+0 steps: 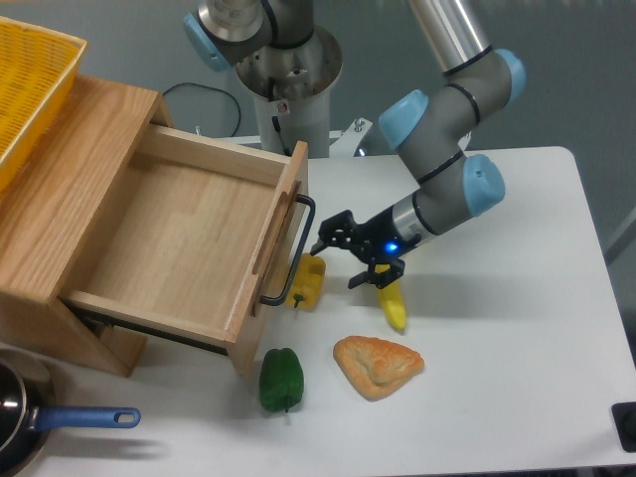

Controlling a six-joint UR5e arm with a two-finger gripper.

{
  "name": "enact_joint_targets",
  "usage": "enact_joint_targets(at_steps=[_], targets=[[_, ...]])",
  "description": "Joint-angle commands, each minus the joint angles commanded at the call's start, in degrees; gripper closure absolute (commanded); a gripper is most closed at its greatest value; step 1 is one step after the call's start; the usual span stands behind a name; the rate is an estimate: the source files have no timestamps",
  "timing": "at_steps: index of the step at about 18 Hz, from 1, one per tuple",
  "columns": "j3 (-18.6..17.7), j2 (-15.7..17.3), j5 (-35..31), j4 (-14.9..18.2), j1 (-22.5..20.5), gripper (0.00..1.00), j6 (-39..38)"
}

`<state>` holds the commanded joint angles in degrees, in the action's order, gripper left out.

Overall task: Pick up the yellow pepper
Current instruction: 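Lower the open gripper around the yellow pepper beside the drawer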

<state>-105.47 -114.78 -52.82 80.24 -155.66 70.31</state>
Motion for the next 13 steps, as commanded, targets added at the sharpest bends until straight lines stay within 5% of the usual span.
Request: enact_joint_targets(at_steps=[13], targets=[[-0.1, -0.9, 0.1, -0.1, 0.0, 0.00, -1.1]])
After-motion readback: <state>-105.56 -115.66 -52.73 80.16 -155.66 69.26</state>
